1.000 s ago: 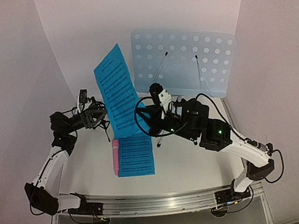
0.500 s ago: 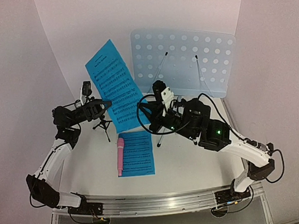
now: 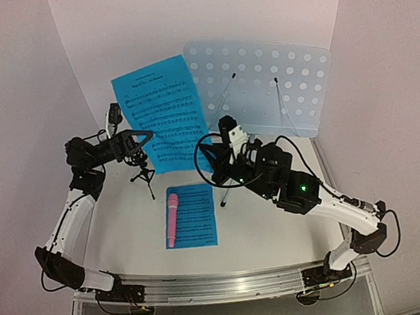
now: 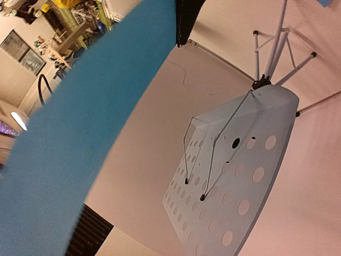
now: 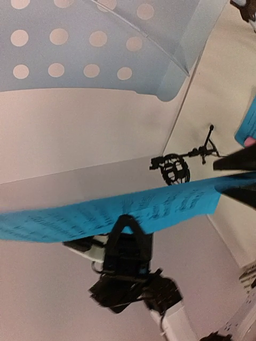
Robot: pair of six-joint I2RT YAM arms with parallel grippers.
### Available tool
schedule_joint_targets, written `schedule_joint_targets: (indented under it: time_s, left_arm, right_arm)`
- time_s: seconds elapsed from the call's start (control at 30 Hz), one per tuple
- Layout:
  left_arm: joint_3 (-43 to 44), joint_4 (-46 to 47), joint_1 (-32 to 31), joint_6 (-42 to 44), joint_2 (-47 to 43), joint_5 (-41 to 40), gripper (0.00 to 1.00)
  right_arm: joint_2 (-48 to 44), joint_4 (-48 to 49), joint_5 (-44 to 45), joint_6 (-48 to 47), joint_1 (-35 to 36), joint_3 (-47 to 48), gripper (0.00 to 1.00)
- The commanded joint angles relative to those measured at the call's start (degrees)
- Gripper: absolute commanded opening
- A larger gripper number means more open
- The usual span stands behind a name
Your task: Set up the instrument practice props
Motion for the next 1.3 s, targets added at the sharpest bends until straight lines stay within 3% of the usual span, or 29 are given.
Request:
schedule_joint_targets:
  time_s: [0.0,0.13,0.2,0.33,0.5,0.57,0.77,0.9,1.0,1.13,1.27]
  left_arm:
    - [13.2,-29.2,0.7,24.4,2.6,0.6,0.0]
    - [20.4,-42.9,0.7,41.5,4.3,1.4,0.0]
    - [23.4,-46.4,0.7,46.0,4.7,1.6,0.0]
    - [31.1,-51.4,0.7,49.0,7.0,0.2,0.0]
    - [37.3,-57.1,0.7,47.5,8.4,-10.5,0.0]
    - [38.5,-58.1,0.7,45.9,8.2,-13.6,0.0]
    - [43.8,-60.6,0.9,41.4,8.3,-21.9,0.0]
    - [47.7,-62.4,1.0,40.7,8.8,-29.0,0.0]
    - [49.9,-64.5,1.9,40.7,9.2,-37.0,0.0]
    - [46.2,-71.8,4.1,40.1,7.7,-50.4,0.0]
    - [36.3,-82.2,11.0,32.5,6.8,-45.4,0.0]
  right_arm:
    - [-3.2,1.2,3.8,0.3,-0.3,-2.7,0.41]
    - [-4.9,-1.0,1.6,-0.4,-0.3,-2.7,0.66]
    - [-4.8,-4.4,0.9,-0.6,-0.3,-0.7,0.71]
    - [-4.6,-9.3,4.5,0.0,-0.3,3.2,0.7]
    - [-2.8,-9.1,17.7,0.2,-0.3,10.3,0.56]
    - [-0.2,-8.8,21.4,-1.1,-0.3,15.0,0.55]
    - [7.6,-8.6,21.3,-9.6,-0.8,25.3,0.62]
    - [8.1,-8.3,26.5,-8.0,-3.4,25.2,0.56]
    - [9.3,-7.8,25.3,-4.5,-5.6,25.3,0.56]
    - [11.6,-7.5,25.2,-4.4,-5.8,27.2,0.58]
    - [12.3,-7.4,24.5,-4.2,-5.8,27.5,0.58]
